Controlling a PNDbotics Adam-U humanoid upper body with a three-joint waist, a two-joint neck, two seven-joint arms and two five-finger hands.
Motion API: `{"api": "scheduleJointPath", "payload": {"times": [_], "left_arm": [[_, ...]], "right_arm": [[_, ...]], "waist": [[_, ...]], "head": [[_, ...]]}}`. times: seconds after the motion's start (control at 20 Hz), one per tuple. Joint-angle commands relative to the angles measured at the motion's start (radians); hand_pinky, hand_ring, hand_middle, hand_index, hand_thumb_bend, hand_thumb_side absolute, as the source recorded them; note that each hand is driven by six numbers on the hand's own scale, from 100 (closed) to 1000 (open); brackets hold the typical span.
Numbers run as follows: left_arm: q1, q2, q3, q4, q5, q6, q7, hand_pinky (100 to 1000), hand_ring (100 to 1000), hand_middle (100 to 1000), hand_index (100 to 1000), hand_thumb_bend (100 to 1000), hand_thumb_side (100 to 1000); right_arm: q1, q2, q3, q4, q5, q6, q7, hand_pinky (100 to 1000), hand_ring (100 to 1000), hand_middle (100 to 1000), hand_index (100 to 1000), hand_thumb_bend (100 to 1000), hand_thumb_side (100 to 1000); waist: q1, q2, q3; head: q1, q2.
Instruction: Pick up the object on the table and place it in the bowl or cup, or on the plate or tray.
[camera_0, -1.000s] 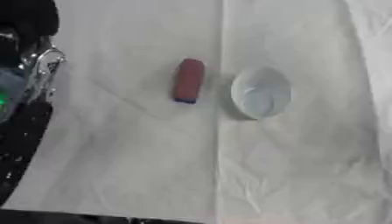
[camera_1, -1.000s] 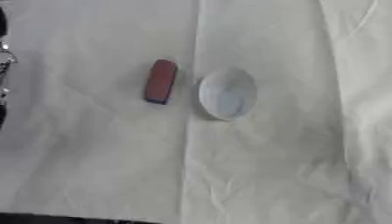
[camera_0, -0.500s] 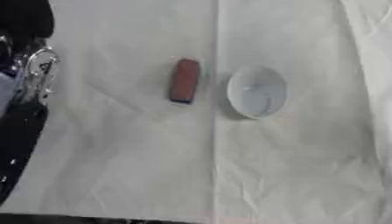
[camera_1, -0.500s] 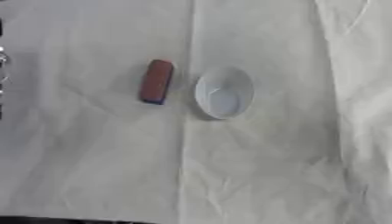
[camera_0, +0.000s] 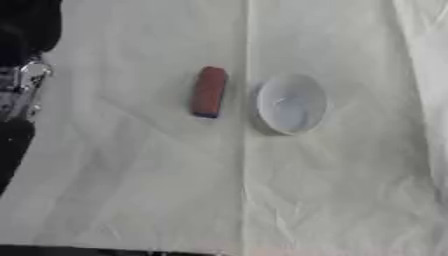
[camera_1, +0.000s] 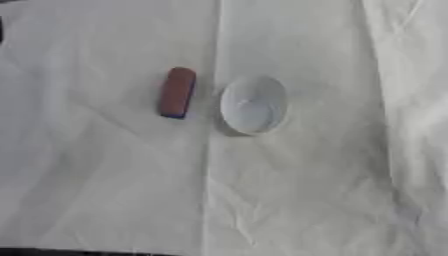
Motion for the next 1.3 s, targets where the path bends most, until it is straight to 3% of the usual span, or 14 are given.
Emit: {"api": "scheduleJointPath", "payload": {"times": [0.05, 0.1, 0.2, 0.25, 0.3, 0.35, 0.4, 0.55, 0.6, 1.0, 1.15, 1.2, 1.25, 1.3], "left_arm": [[0.006, 0.108, 0.025, -0.011, 0.019, -0.127, -0.238, 776, 845, 865, 949, 321, 441], [0.009, 0.134, 0.031, -0.011, 0.016, -0.127, -0.265, 783, 851, 870, 952, 349, 488], [0.013, 0.181, 0.041, -0.011, -0.006, -0.127, -0.297, 794, 859, 877, 957, 401, 489], [0.015, 0.210, 0.046, -0.011, -0.038, -0.127, -0.304, 790, 856, 875, 955, 383, 487], [0.013, 0.234, 0.046, -0.011, -0.077, -0.127, -0.303, 793, 858, 872, 951, 562, 507], [0.007, 0.253, 0.046, -0.011, -0.124, -0.127, -0.293, 793, 858, 872, 951, 562, 507], [-0.005, 0.268, 0.047, -0.011, -0.173, -0.127, -0.272, 777, 835, 843, 918, 853, 449], [-0.025, 0.296, 0.026, -0.011, -0.349, -0.127, -0.166, 771, 829, 840, 915, 834, 480], [-0.028, 0.304, 0.012, -0.011, -0.417, -0.127, -0.126, 763, 823, 838, 912, 783, 529], [-0.030, 0.332, -0.141, -0.011, -0.953, -0.127, 0.235, 744, 803, 829, 898, 717, 605], [-0.046, 0.327, -0.181, -0.011, -1.066, -0.127, 0.335, 711, 754, 785, 867, 692, 599], [-0.050, 0.325, -0.189, -0.011, -1.089, -0.127, 0.360, 655, 683, 716, 822, 691, 601], [-0.055, 0.322, -0.194, -0.011, -1.103, -0.127, 0.380, 677, 709, 740, 834, 690, 601], [-0.059, 0.319, -0.197, -0.011, -1.113, -0.127, 0.394, 605, 645, 681, 793, 695, 588]], "right_arm": [[0.001, -0.036, -0.015, -0.014, -0.008, 0.004, 0.007, 623, 721, 891, 840, 100, 607], [0.006, -0.042, -0.018, -0.016, -0.007, 0.005, 0.007, 623, 720, 891, 839, 100, 605], [0.015, -0.052, -0.021, -0.020, -0.007, 0.004, 0.005, 621, 718, 891, 839, 100, 603], [0.020, -0.058, -0.023, -0.021, -0.007, 0.003, 0.004, 622, 719, 891, 839, 100, 604], [0.025, -0.063, -0.024, -0.022, -0.006, 0.003, 0.004, 620, 716, 891, 839, 100, 601], [0.030, -0.067, -0.027, -0.023, -0.006, 0.002, 0.003, 620, 716, 891, 839, 100, 601], [0.037, -0.071, -0.030, -0.025, -0.006, 0.003, 0.002, 616, 711, 890, 841, 100, 601], [0.058, -0.080, -0.041, -0.036, -0.007, 0.008, -0.003, 614, 708, 890, 842, 100, 601], [0.065, -0.083, -0.043, -0.041, -0.007, 0.009, -0.005, 614, 707, 890, 841, 100, 600], [0.097, -0.077, -0.049, -0.089, 0.005, 0.027, -0.011, 609, 702, 887, 842, 100, 599], [0.076, -0.042, -0.041, -0.082, 0.024, 0.035, 0.009, 606, 698, 885, 842, 100, 598], [0.069, -0.030, -0.039, -0.079, 0.033, 0.037, 0.016, 606, 695, 884, 840, 100, 594], [0.063, -0.017, -0.037, -0.076, 0.041, 0.040, 0.022, 606, 697, 885, 841, 100, 596], [0.059, -0.008, -0.037, -0.074, 0.049, 0.042, 0.026, 604, 693, 883, 839, 100, 592]], "waist": [[0.000, -0.017, -0.003], [0.002, -0.016, -0.006], [0.005, -0.016, -0.012], [0.006, -0.015, -0.016], [0.009, -0.015, -0.021], [0.010, -0.015, -0.024], [0.012, -0.015, -0.026], [0.015, -0.012, -0.031], [0.017, -0.012, -0.033], [0.029, -0.010, -0.048], [0.032, -0.011, -0.051], [0.033, -0.012, -0.051], [0.034, -0.012, -0.051], [0.035, -0.013, -0.051]], "head": [[0.016, -0.003], [0.018, -0.003], [0.022, -0.003], [0.024, -0.003], [0.027, -0.003], [0.029, -0.003], [0.031, -0.003], [0.035, -0.003], [0.038, -0.003], [0.058, -0.003], [0.063, -0.003], [0.065, -0.003], [0.070, -0.003], [0.074, -0.003]]}}
